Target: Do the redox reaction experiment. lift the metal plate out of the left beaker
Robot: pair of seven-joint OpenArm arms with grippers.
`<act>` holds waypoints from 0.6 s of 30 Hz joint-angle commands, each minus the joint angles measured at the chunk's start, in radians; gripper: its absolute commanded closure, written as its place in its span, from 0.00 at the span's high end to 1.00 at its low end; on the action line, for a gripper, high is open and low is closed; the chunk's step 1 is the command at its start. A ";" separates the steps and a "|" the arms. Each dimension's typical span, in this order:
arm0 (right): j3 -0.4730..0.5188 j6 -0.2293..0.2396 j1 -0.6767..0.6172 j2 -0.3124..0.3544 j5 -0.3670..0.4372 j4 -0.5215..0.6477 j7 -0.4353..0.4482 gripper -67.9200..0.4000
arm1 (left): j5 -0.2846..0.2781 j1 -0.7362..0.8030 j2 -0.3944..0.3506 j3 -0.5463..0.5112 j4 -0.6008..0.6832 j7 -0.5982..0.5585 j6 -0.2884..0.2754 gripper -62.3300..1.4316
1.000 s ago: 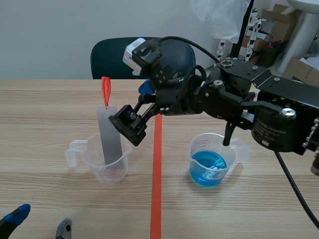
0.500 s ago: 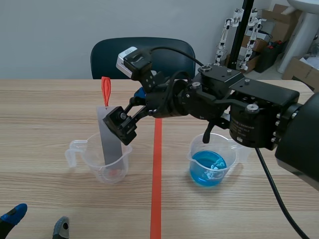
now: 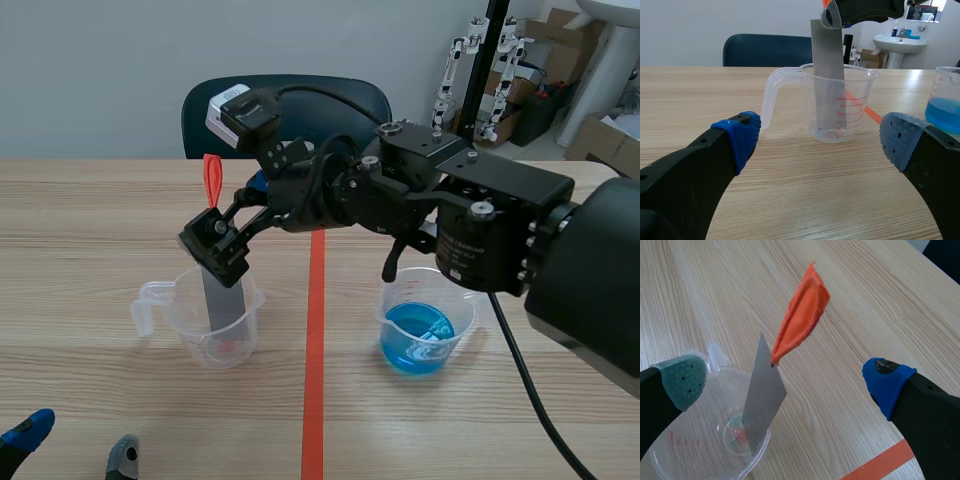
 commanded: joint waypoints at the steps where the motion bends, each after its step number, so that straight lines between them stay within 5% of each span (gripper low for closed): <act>1: 0.002 0.004 0.028 -0.019 0.008 -0.002 0.009 1.00 | -0.007 0.002 -0.003 -0.005 0.017 -0.014 0.002 0.82; 18: -0.020 0.000 0.028 -0.034 0.009 -0.010 -0.013 0.53 | -0.007 -0.009 -0.003 -0.005 0.017 -0.014 0.002 0.82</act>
